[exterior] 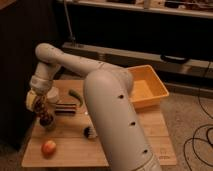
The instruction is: Place grapes in metal cup
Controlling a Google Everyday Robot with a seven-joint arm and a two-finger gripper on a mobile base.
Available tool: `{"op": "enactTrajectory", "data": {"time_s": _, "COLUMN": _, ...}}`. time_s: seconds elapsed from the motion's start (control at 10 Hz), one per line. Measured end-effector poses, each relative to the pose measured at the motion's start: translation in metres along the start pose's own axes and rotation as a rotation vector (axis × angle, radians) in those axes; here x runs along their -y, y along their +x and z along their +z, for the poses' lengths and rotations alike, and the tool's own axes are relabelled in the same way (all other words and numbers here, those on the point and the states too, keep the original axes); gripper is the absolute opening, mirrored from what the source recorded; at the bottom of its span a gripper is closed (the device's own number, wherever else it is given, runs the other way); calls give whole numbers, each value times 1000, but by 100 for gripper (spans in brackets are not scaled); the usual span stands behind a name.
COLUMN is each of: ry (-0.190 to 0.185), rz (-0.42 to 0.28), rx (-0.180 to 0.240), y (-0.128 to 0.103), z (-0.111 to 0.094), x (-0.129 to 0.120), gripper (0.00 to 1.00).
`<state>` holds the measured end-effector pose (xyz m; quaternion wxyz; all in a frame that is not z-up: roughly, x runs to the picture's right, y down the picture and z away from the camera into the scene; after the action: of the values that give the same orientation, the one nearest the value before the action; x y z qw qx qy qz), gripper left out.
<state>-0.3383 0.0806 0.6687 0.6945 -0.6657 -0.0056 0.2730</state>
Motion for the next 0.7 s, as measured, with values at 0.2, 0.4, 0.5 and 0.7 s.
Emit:
{"op": "enactTrajectory", "data": {"time_s": 0.2, "ry": -2, "rz": -10, "rx": -4, "y": -2, "z": 1, "x": -4, "gripper": 0}}
{"op": "enactTrajectory", "data": {"time_s": 0.4, "ry": 0, "rz": -20, "rx": -5, "y": -4, "z": 2, "x": -8, "gripper": 0}}
{"op": "enactTrajectory", "data": {"time_s": 0.5, "ry": 1, "rz": -27, "rx": -5, "y": -4, "z": 2, "x": -8, "gripper": 0}}
{"op": "enactTrajectory", "data": {"time_s": 0.7, "ry": 0, "rz": -42, "rx": 0, "y": -5, "z": 1, "x": -7, "gripper": 0}}
